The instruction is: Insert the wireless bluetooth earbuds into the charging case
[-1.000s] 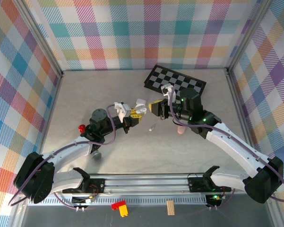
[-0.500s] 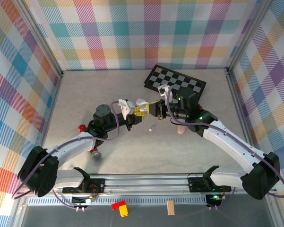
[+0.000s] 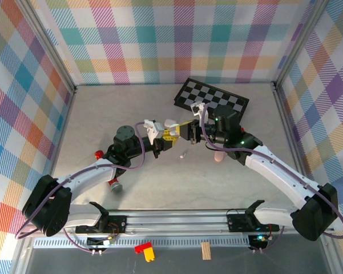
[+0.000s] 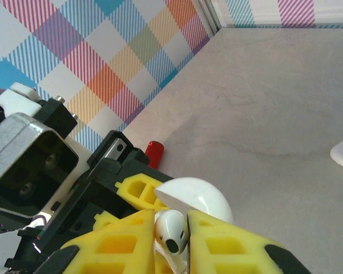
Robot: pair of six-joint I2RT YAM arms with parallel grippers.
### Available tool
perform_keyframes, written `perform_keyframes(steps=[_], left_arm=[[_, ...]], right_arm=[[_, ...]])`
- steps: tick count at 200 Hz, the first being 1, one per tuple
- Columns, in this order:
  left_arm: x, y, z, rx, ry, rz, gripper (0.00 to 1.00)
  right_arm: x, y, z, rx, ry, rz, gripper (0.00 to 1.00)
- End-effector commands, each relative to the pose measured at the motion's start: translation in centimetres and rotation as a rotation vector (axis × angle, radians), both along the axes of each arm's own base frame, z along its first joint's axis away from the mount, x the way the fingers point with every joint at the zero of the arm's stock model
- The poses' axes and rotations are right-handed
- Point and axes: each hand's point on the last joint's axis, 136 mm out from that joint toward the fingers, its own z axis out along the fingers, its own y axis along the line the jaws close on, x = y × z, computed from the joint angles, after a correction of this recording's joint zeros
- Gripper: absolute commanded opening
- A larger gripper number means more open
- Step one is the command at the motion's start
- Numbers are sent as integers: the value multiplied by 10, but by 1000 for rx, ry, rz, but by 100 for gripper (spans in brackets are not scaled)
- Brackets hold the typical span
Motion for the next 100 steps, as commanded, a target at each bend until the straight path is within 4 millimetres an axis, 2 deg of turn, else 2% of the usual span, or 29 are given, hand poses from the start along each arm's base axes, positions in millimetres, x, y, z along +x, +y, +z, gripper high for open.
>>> perform_keyframes(steps=[1,38,100], left_arm=[[-7,-8,16,-28,-47,-54,0],[-7,-8,20,-39,-47,-49,0],[1,-5,40,-139,-39,-2,0]], right_arm=[[6,4,16,43,-40,4,18],[8,7,7,37,-18,5,18],[6,3,-4,29,4,-10,18]])
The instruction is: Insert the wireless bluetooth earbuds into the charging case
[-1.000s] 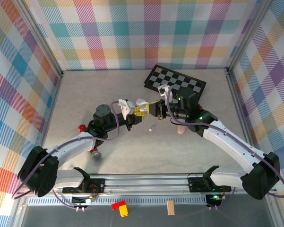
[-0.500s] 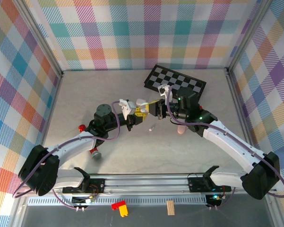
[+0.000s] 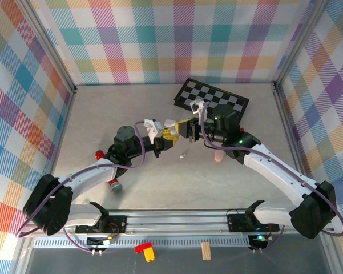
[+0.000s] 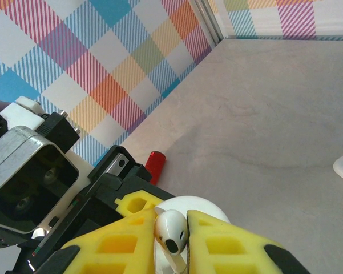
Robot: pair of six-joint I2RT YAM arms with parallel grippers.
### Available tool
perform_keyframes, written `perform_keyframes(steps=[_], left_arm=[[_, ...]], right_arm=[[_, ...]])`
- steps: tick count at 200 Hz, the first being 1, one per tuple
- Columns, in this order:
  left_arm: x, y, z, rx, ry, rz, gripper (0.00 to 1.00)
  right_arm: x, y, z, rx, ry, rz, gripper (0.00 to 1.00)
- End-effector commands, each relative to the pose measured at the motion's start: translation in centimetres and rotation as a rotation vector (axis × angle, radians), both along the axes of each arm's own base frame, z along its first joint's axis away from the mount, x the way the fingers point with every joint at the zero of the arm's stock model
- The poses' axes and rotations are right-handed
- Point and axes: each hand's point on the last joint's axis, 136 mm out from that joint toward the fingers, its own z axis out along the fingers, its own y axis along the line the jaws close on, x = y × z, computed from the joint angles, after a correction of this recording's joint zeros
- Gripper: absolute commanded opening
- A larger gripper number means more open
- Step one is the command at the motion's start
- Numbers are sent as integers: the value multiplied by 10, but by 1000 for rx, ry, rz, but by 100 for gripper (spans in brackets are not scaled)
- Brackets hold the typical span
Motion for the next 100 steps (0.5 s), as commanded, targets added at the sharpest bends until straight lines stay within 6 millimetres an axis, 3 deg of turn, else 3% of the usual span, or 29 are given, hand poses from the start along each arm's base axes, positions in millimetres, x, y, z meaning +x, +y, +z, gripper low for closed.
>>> perform_keyframes(steps=[1,100], left_arm=[[-1,-3,33,-99,-63,-7,0],[4,-2,39,-131,-60,13,0]], right_arm=[[0,-2,-7,3,14,-5,18],[0,-10,-10,-6,5,-42,18]])
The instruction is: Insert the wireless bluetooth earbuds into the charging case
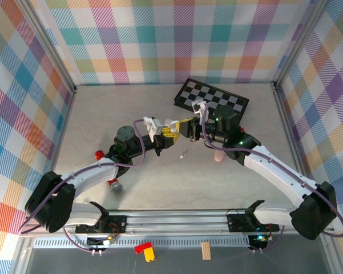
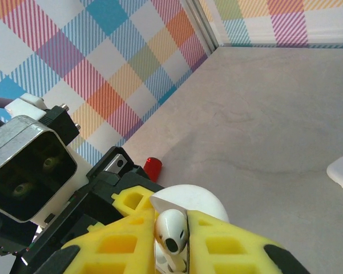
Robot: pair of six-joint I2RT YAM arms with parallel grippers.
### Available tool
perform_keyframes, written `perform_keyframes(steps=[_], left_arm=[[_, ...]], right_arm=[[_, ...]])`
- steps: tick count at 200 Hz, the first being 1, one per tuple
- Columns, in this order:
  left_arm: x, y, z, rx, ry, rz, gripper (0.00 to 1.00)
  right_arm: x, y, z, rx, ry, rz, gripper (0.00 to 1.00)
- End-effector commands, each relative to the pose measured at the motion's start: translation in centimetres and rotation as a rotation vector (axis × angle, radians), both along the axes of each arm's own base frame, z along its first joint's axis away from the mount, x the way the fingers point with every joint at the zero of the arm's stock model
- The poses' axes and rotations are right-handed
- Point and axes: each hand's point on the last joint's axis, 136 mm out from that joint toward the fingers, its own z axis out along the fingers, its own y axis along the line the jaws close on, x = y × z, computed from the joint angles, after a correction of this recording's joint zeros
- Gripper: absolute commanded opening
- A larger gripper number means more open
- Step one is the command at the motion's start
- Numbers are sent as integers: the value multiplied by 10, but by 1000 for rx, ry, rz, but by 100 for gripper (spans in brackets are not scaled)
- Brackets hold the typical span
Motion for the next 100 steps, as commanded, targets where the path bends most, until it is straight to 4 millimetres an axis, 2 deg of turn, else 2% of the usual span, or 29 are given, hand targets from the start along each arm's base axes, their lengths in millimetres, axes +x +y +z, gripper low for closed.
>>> perform_keyframes(steps=[1,64,100], left_arm=[[-2,0,34,-79,-97,-1,0],[1,3,41,-110,-95,27,0],[-2,1,40,-104,-98,5,0]], right_arm=[[-1,-8,-9,-18,21,-23,18],[-2,-8,-12,-20,35,-26,19],[1,-13,-11,-31,28,-56,25]])
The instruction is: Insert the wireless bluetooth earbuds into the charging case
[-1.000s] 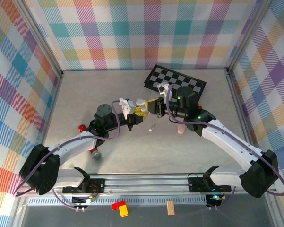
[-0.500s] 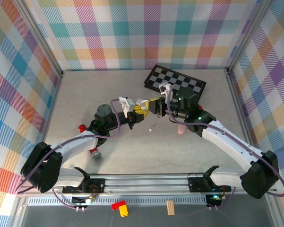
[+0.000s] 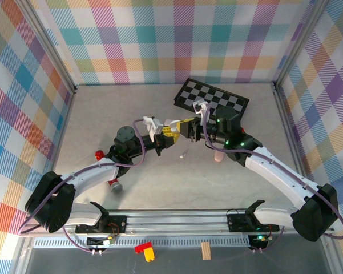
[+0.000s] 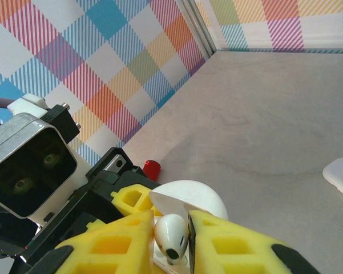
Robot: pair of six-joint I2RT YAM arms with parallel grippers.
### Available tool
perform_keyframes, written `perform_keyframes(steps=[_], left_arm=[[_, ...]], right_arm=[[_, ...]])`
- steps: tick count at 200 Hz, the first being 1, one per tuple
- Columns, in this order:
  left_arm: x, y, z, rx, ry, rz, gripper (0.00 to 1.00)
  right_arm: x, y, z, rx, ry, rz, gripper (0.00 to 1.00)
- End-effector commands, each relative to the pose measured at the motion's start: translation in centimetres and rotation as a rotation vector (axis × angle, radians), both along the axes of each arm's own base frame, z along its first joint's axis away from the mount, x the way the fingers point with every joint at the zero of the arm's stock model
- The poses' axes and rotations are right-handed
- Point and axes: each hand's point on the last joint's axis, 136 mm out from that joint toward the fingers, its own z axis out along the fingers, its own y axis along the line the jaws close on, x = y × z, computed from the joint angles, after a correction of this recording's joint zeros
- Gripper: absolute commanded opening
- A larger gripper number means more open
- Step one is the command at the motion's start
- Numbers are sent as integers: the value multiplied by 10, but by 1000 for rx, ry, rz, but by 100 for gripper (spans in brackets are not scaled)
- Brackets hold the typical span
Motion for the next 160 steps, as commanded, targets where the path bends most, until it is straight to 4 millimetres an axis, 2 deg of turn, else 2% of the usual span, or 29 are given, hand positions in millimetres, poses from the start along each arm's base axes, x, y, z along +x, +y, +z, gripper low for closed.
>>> perform_keyframes(steps=[1,31,54,115,139,160], left_arm=[[-3,1,36,-85,-104,-5,0],[-4,-1,35,-74,-102,-19,0],[-4,-2,34,-71,-101,-23,0],[-2,1,29,-46,-105,-2,0],[4,12,17,-16,-113,51,0],[11,25,3,17,-114,121,0]], right_arm=[[0,-8,-14,-35,38,-35,25],[2,-11,-12,-43,38,-54,26],[3,-11,-10,-40,36,-60,30],[3,-20,2,-24,-9,-91,55],[4,-30,5,-21,-27,-140,66],[8,-45,-1,-32,-12,-202,77]])
